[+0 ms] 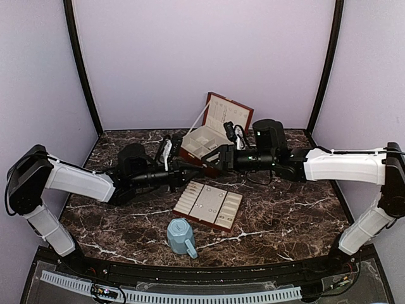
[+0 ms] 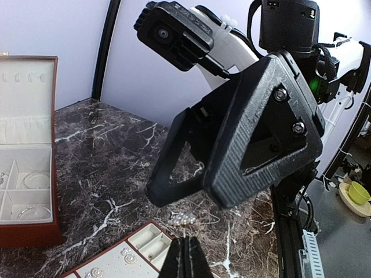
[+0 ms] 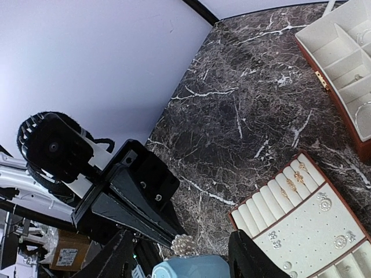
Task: Organize the mixed jewelry
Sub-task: Pass from the left arm to the right
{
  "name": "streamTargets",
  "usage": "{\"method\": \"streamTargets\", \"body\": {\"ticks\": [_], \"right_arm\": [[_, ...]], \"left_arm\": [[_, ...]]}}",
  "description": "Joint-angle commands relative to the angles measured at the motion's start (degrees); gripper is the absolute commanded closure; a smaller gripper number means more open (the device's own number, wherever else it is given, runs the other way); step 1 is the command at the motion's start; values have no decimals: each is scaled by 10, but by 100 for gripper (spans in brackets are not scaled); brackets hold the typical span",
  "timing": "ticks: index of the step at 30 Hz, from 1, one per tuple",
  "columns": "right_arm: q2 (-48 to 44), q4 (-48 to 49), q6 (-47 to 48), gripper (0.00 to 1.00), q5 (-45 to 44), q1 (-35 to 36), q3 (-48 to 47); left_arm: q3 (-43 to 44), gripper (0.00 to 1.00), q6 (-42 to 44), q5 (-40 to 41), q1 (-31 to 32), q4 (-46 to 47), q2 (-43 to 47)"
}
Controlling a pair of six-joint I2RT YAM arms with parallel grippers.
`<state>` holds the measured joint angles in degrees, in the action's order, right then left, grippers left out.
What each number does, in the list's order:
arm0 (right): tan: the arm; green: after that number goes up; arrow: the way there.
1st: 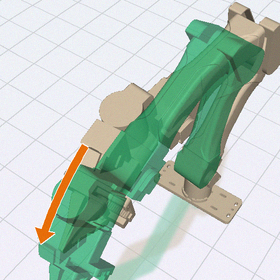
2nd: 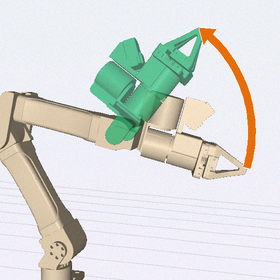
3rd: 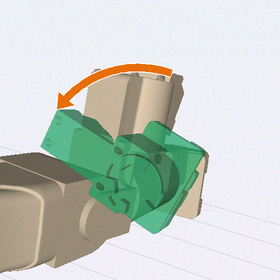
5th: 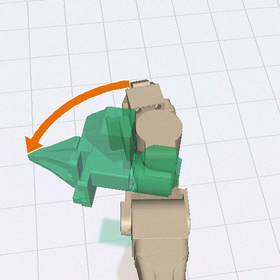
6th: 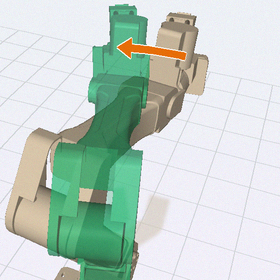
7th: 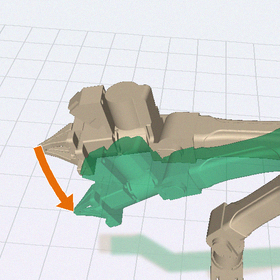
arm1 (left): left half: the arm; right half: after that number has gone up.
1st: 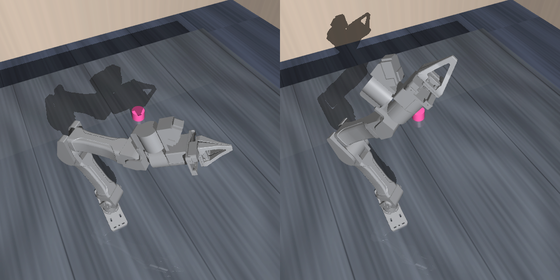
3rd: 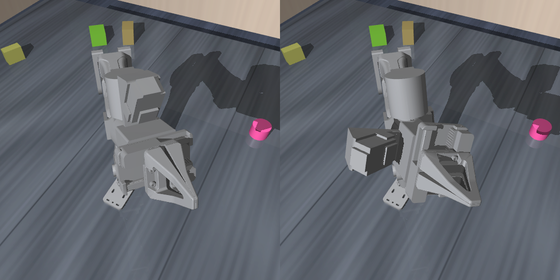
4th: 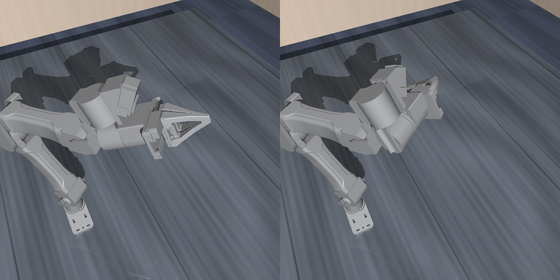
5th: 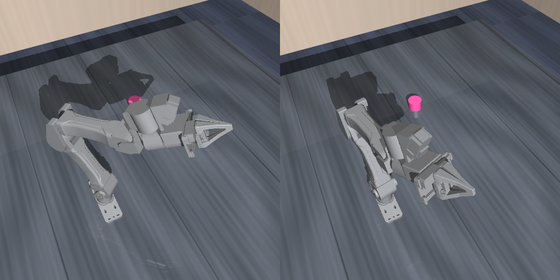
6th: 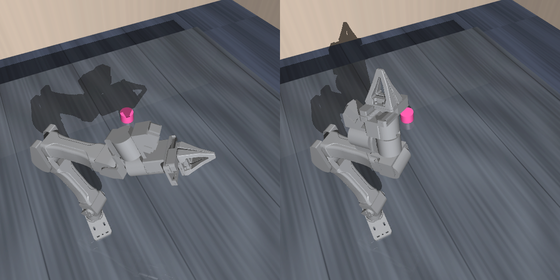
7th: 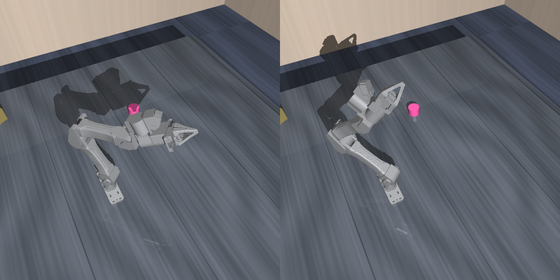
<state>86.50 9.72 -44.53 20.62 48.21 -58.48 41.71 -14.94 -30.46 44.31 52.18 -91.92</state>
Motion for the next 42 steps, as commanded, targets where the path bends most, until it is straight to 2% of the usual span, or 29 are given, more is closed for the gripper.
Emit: {"method": "streamTargets", "body": {"ticks": [1, 20, 33, 42], "right_arm": [[12, 1, -19, 46, 43, -1, -27], [11, -33, 3, 76, 19, 11, -35], [0, -30, 6, 86, 9, 11, -26], [-10, -30, 6, 90, -11, 11, -22]], "left_arm": [[-4, 100, 32, 12, 11, 16, 21], [-6, 100, 51, 31, 30, -3, 33], [-4, 100, 54, 40, 37, -11, 28], [-1, 100, 56, 51, 38, -17, 20]]}}
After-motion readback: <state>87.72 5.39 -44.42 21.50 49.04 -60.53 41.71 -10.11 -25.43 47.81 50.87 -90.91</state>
